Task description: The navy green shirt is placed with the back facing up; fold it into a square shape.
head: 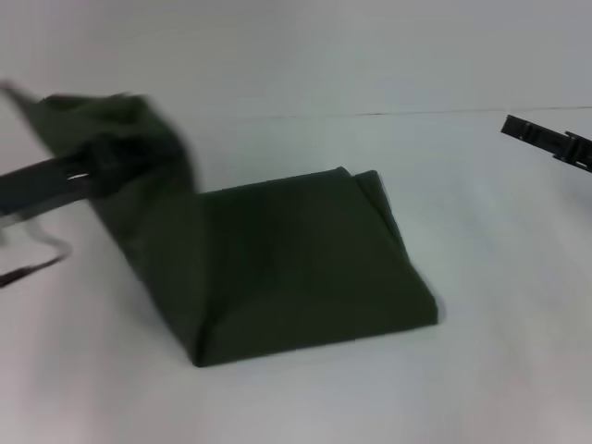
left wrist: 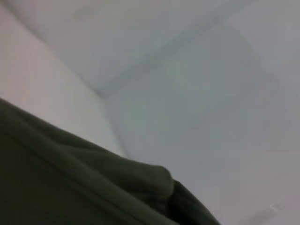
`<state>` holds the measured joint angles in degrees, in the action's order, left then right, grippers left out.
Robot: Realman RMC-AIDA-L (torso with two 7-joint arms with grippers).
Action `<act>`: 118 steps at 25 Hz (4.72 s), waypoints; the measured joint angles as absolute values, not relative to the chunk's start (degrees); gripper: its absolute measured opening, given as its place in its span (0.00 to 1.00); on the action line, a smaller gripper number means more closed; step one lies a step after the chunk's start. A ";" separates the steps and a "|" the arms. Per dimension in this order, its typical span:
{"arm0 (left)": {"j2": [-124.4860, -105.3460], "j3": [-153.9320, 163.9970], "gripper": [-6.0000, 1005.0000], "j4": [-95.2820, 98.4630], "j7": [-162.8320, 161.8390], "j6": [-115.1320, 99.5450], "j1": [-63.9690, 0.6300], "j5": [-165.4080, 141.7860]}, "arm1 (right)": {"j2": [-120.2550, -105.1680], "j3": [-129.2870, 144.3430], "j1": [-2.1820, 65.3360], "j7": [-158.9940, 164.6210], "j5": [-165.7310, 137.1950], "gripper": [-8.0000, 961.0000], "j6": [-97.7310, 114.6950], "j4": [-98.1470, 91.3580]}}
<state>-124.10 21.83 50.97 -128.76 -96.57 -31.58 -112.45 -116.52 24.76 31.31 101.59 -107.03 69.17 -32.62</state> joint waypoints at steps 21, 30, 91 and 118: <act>-124.70 22.51 0.08 -14.35 -80.39 -66.84 -50.47 -98.65 | -115.21 27.43 33.75 96.46 -107.44 0.79 68.31 -32.61; -124.57 22.59 0.39 -8.66 -80.85 -81.46 -47.91 -107.85 | -114.42 29.97 33.33 101.36 -107.62 0.79 69.43 -32.52; -124.19 31.37 0.90 30.97 -75.74 -101.40 -26.94 -125.25 | -116.16 48.66 46.40 126.41 -121.56 0.63 57.68 -22.72; -124.19 30.47 0.90 30.76 -76.13 -100.19 -26.95 -124.71 | -117.10 48.15 40.77 111.05 -105.16 0.10 70.79 -31.09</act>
